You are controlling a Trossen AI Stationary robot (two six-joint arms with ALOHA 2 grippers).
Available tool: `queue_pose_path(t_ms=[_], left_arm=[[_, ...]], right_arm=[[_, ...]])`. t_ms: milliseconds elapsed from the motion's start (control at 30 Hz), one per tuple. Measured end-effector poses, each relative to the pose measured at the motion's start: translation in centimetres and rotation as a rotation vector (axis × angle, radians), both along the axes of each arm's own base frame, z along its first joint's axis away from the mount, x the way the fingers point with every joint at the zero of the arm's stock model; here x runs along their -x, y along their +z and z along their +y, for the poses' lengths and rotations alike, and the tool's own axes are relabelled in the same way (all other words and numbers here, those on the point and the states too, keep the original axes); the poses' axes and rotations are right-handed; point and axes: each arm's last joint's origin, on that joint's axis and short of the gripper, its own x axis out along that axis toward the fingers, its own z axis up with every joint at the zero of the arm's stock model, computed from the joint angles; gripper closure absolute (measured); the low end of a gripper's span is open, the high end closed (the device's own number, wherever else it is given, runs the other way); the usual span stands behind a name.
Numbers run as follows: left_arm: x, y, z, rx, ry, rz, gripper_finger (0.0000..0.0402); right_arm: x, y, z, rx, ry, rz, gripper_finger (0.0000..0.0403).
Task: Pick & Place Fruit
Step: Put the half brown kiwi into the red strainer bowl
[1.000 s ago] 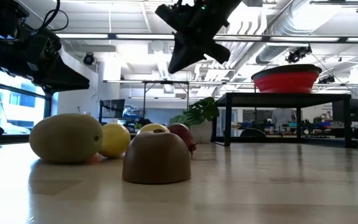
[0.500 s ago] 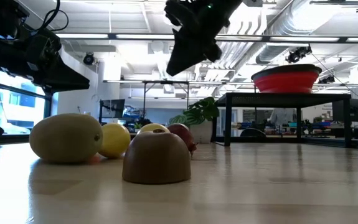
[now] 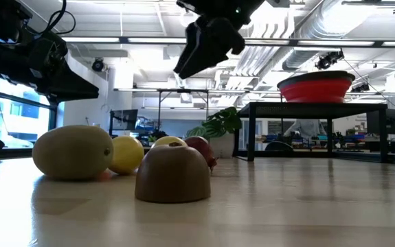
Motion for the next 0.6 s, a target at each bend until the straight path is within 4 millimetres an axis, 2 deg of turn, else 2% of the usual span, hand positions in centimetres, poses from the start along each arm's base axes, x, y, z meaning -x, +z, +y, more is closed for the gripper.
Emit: queue_pose_path(t_ms=[200,467,600], left_arm=[[0.00,0.00,0.00,0.000,0.000,0.000,0.0274],[0.00,0.00,0.00,0.000,0.000,0.000,0.0274],[0.00,0.00,0.00,0.000,0.000,0.000,0.0274]], right_arm=[[-0.34,0.34,0.28,-0.045,0.087,-0.045,0.0070],[-0.22,0.18,0.13,-0.080,0.169,-0.020,0.0081],[-0.36,-0.18,-0.10,-0.043,0.191,-0.007,0.0082]])
